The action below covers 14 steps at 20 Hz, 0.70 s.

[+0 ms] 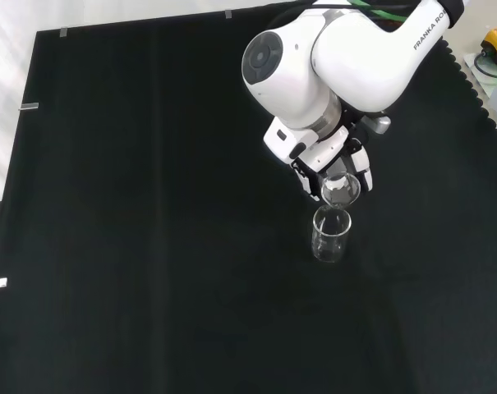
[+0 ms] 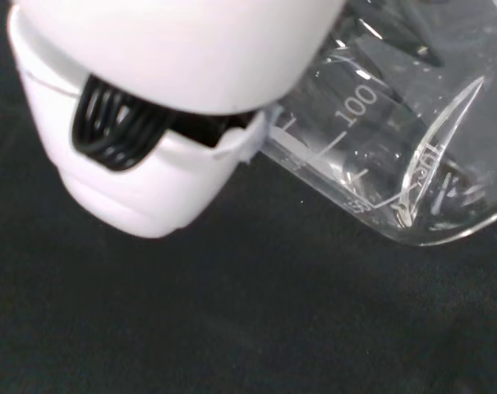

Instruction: Pour the water from the handheld beaker into the one on the table.

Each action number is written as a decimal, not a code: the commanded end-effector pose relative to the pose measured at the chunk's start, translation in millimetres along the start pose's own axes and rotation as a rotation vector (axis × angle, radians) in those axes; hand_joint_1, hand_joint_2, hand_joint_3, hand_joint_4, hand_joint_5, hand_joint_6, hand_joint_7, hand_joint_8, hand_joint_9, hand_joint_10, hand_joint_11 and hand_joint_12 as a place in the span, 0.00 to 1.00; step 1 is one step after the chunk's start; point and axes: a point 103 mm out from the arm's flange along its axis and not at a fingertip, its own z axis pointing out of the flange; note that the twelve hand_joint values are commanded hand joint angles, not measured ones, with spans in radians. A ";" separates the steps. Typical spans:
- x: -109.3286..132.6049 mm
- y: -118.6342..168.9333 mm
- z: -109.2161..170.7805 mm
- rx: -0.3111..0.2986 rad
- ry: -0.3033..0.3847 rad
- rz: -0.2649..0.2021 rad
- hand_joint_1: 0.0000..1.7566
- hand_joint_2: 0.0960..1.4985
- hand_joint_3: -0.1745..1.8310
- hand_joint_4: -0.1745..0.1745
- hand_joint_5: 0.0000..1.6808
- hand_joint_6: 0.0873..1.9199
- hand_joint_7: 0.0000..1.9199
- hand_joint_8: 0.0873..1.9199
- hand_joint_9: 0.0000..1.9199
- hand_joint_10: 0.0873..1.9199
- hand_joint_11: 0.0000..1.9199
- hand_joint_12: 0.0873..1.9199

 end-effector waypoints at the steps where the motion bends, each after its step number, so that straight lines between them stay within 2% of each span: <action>1: 5.9 2.0 -2.8 0.010 -0.019 0.011 0.82 0.34 0.42 0.00 0.87 0.10 0.85 0.00 0.76 0.12 0.66 0.34; 8: -1.7 -1.9 -5.2 0.024 -0.028 0.007 0.82 0.33 0.42 0.00 0.87 0.11 0.85 0.00 0.76 0.12 0.66 0.34; 14: 1.2 -3.0 -6.4 0.035 -0.059 0.030 0.82 0.33 0.42 0.00 0.87 0.11 0.85 0.00 0.76 0.13 0.66 0.34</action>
